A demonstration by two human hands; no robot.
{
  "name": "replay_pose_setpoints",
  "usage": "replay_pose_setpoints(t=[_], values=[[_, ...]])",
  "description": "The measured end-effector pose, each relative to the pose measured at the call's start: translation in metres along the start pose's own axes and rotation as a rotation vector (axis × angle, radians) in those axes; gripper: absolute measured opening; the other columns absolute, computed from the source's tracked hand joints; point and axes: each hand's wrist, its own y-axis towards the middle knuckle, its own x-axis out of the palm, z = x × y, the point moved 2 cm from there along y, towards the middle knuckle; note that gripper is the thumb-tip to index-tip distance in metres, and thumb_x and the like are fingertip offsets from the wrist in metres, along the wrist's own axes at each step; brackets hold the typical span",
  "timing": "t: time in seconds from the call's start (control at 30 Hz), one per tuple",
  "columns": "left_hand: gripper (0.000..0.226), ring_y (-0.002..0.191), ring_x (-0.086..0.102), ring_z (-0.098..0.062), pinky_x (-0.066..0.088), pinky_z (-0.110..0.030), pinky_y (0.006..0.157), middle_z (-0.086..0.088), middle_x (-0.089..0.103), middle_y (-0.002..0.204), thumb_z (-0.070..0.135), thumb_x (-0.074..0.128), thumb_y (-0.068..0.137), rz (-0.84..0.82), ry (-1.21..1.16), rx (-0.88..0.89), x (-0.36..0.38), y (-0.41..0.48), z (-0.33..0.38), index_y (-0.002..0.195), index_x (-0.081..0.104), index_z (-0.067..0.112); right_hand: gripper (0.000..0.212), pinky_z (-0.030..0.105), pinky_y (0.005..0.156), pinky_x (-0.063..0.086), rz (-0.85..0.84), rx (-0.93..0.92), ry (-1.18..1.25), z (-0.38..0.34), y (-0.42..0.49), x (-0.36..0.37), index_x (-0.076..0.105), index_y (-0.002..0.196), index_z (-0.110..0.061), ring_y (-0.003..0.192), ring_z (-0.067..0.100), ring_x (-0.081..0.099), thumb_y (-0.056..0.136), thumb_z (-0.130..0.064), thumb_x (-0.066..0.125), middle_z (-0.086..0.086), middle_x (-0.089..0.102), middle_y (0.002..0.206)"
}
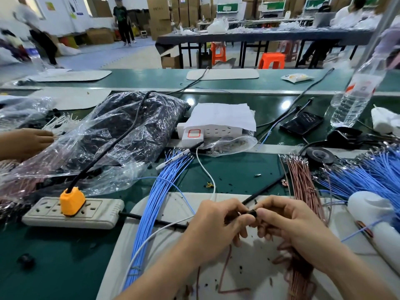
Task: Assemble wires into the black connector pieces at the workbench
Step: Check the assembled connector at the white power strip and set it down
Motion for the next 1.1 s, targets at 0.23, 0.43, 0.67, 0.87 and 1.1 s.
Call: replay_pose_setpoints(t=[0.23, 0.43, 0.67, 0.87, 1.1], values=[[0.004, 0.047, 0.057, -0.004, 0.048, -0.019, 0.053, 0.013, 0.065, 0.062, 0.027, 0.065, 0.089, 0.003, 0.04, 0.041, -0.001, 0.0, 0.0, 0.087, 0.066, 0.024, 0.016, 0.024, 0.053, 0.052, 0.019, 0.0, 0.043, -0.002, -0.001, 0.001, 0.066, 0.076, 0.001, 0.057, 0.024, 0.062, 0.073, -0.014, 0.068, 0.017, 0.066, 0.068], [0.008, 0.05, 0.058, -0.003, 0.045, -0.016, 0.056, 0.016, 0.065, 0.062, 0.029, 0.066, 0.088, 0.001, 0.126, 0.069, 0.001, -0.001, 0.0, 0.09, 0.066, 0.021, 0.01, 0.023, 0.05, 0.05, 0.018, 0.011, 0.057, 0.001, 0.0, -0.002, 0.066, 0.07, -0.002, 0.056, 0.023, 0.061, 0.071, -0.012, 0.069, 0.02, 0.064, 0.067], [0.017, 0.05, 0.055, 0.0, 0.042, -0.01, 0.057, 0.011, 0.062, 0.058, 0.021, 0.068, 0.087, 0.073, 0.224, 0.117, -0.005, 0.0, 0.004, 0.103, 0.072, 0.019, 0.008, 0.019, 0.048, 0.05, 0.182, -0.012, 0.128, -0.006, 0.002, -0.019, 0.062, 0.074, 0.002, 0.051, 0.015, 0.059, 0.07, -0.005, 0.063, 0.017, 0.064, 0.064], [0.023, 0.054, 0.052, 0.005, 0.037, -0.01, 0.061, 0.017, 0.06, 0.064, 0.02, 0.065, 0.089, 0.058, 0.411, 0.118, -0.018, -0.004, 0.032, 0.112, 0.071, 0.02, 0.015, 0.015, 0.045, 0.051, 0.476, -0.088, 0.383, -0.008, 0.004, -0.038, 0.056, 0.079, -0.009, 0.046, 0.009, 0.062, 0.092, -0.003, 0.051, 0.003, 0.067, 0.057], [0.04, 0.075, 0.063, 0.0, 0.046, -0.01, 0.076, 0.016, 0.068, 0.103, 0.049, 0.053, 0.091, -0.638, 0.594, -0.192, -0.041, -0.07, 0.068, 0.128, 0.038, 0.055, 0.019, 0.015, 0.041, 0.049, 0.61, -0.154, 0.462, -0.01, 0.003, -0.047, 0.054, 0.077, -0.011, 0.045, 0.01, 0.064, 0.095, -0.005, 0.051, 0.0, 0.065, 0.053]])
